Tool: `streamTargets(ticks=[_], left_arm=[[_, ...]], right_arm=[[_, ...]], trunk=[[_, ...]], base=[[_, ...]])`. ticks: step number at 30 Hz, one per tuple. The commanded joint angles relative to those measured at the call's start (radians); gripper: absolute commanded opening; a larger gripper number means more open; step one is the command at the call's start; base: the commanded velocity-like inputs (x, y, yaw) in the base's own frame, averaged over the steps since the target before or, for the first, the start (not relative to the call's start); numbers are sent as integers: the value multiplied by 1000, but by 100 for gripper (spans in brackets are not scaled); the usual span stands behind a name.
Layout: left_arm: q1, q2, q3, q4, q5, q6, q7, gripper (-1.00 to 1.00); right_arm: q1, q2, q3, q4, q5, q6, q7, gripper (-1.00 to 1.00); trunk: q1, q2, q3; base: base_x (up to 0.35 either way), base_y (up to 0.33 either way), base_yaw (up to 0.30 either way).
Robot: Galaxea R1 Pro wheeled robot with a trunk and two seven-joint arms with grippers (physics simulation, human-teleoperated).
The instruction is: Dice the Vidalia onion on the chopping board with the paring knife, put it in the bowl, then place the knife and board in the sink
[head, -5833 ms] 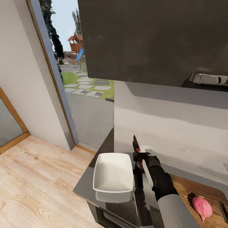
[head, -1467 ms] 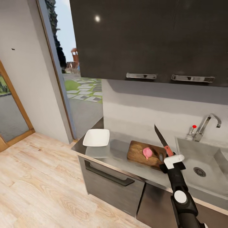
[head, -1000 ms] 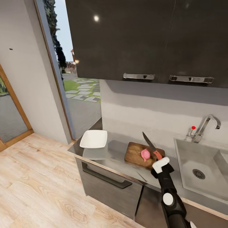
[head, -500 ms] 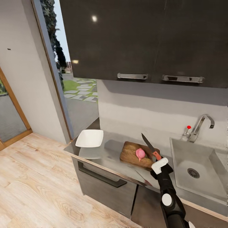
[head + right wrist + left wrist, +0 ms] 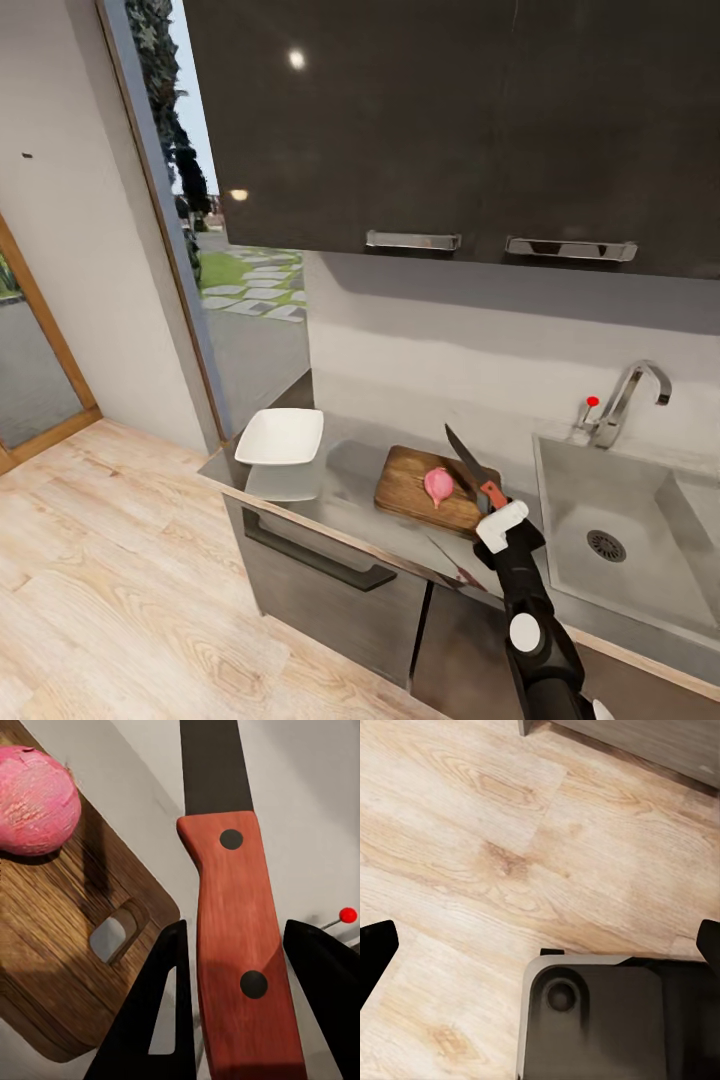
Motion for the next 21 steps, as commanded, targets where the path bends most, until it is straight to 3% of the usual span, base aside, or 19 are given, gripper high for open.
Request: streamTargets(ticks=[1,9,21], left_arm=[[0,1,-7,-1,8,-2,9,100],[0,2,-7,-2,8,-2,9,100],[0,2,-7,-3,8,-2,9,100]], right_arm=[[-1,1,0,8,28,3,2,-100],[-1,1,43,24,46,4,1,-100],[-1,1,47,24,50,7,1,-100]], trunk=[[1,-2,-2],[1,-2,-2],[1,-2,-4]], base=[[0,0,0],[0,0,0],[0,0,0]])
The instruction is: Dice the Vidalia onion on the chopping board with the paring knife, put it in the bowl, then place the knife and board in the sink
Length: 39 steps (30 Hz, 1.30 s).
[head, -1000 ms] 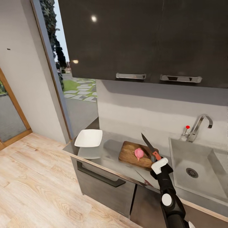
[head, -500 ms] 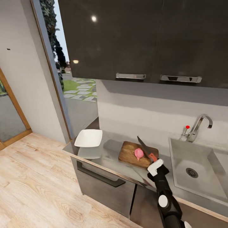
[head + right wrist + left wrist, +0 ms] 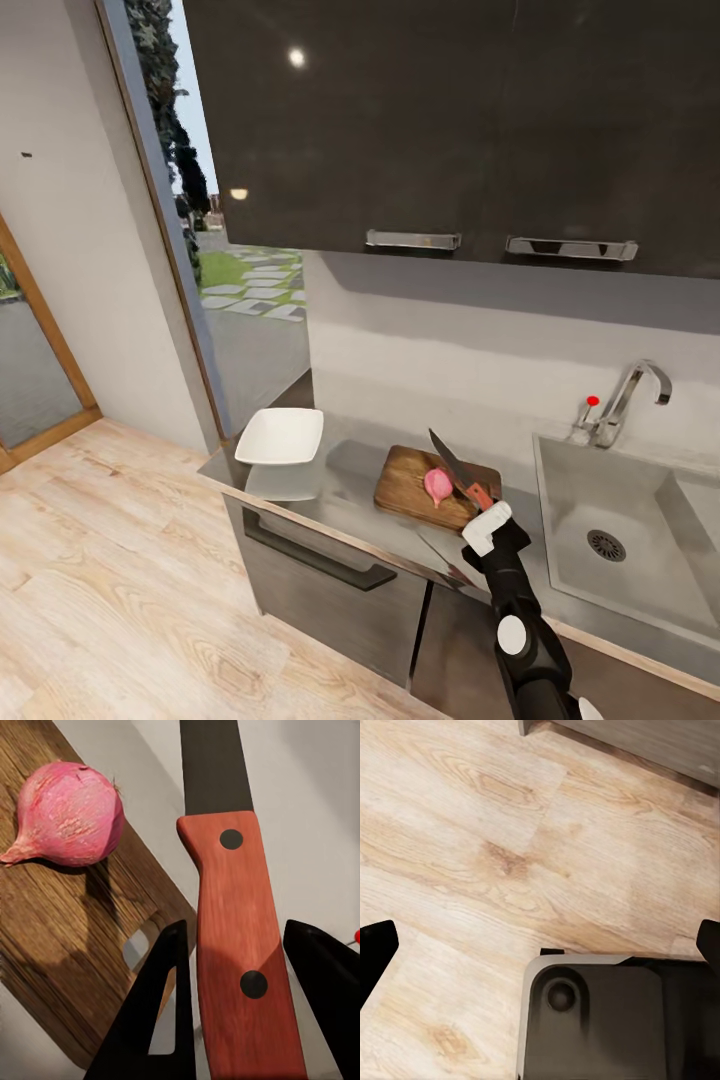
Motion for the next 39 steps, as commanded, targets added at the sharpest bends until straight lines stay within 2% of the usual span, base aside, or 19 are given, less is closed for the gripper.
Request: streamTargets(ticks=[1,30,39], left_arm=[[0,2,-7,-1,8,-2,9,100],[0,1,-7,-1,8,-2,9,100],[0,2,-7,-1,8,-2,9,100]], right_arm=[[-1,1,-1,-1,10,4,2,-100],[-1,1,-2,-1,9,4,2,-100],[-1,1,-2,-2,10,4,1,-100]], trunk=[[1,-2,-3],[1,-2,-47],[1,-2,-49]], base=[[0,0,0],[0,0,0],[0,0,0]])
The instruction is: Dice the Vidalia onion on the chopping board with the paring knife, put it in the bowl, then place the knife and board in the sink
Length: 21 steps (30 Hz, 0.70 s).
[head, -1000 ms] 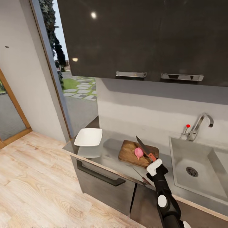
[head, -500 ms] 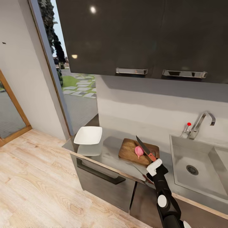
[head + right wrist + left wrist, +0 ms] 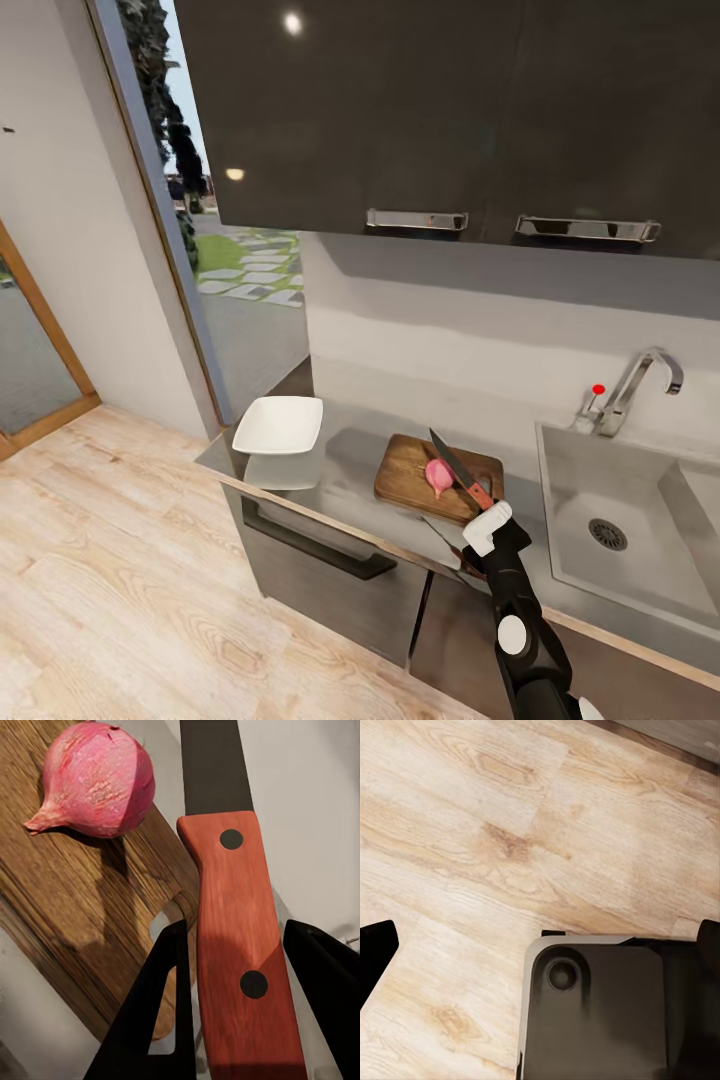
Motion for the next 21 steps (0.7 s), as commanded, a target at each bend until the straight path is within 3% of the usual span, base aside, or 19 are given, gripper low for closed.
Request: streamTargets(ticks=[1,21], left_arm=[[0,2,-7,-1,8,-2,9,100],[0,2,-7,0,8,-2,8,100]], right_arm=[[-1,1,-1,-1,10,3,2,-100],[-1,1,-1,-1,9,3,3,-100]], trunk=[[1,-2,-2],[1,-2,-3]], base=[[0,0,0],[28,0,0]])
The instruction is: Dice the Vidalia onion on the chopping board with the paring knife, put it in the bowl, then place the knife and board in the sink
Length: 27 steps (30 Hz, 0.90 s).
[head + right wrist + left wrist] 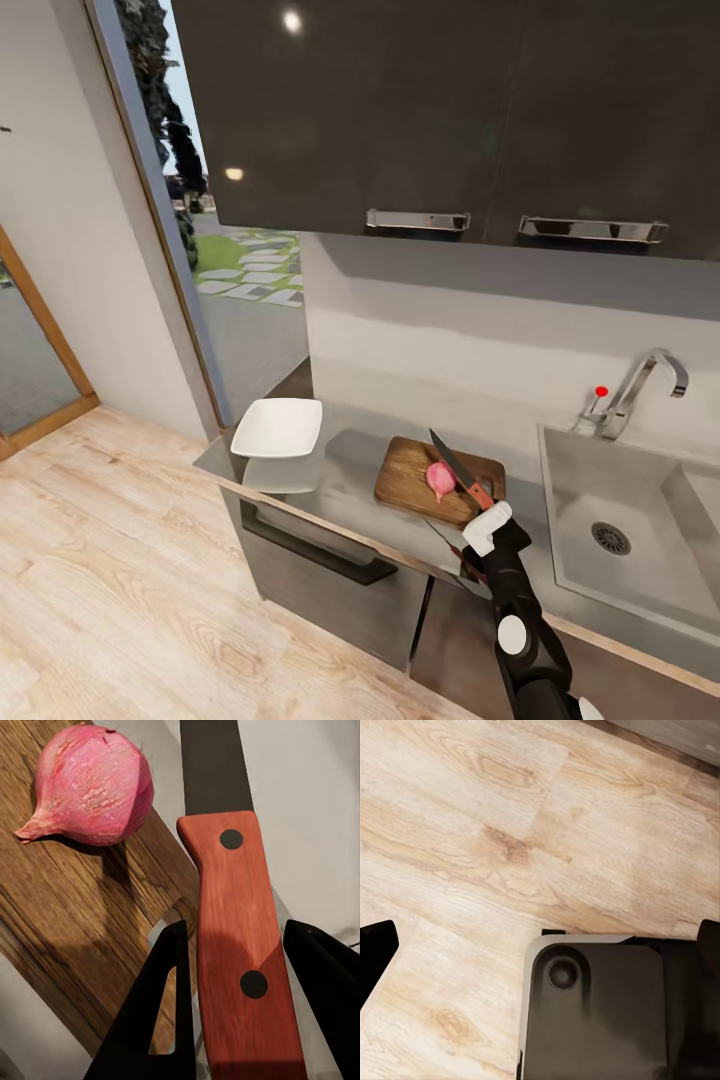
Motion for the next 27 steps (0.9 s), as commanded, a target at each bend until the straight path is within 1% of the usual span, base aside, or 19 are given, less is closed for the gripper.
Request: streamTargets(ticks=[1,11,27], left_arm=[[0,2,-7,-1,8,-2,9,100],[0,2,-7,-1,8,-2,8,100],[0,2,-7,-1,8,-2,9,100]], right_arm=[[-1,1,-1,-1,10,3,2,-100],[-1,1,-1,-1,10,3,2,-100],[-1,1,-1,-1,10,3,2,-100]], trunk=[[1,-2,-2],[1,-2,-8],[1,-2,-25]], base=[[2,0,0],[0,0,0],[0,0,0]])
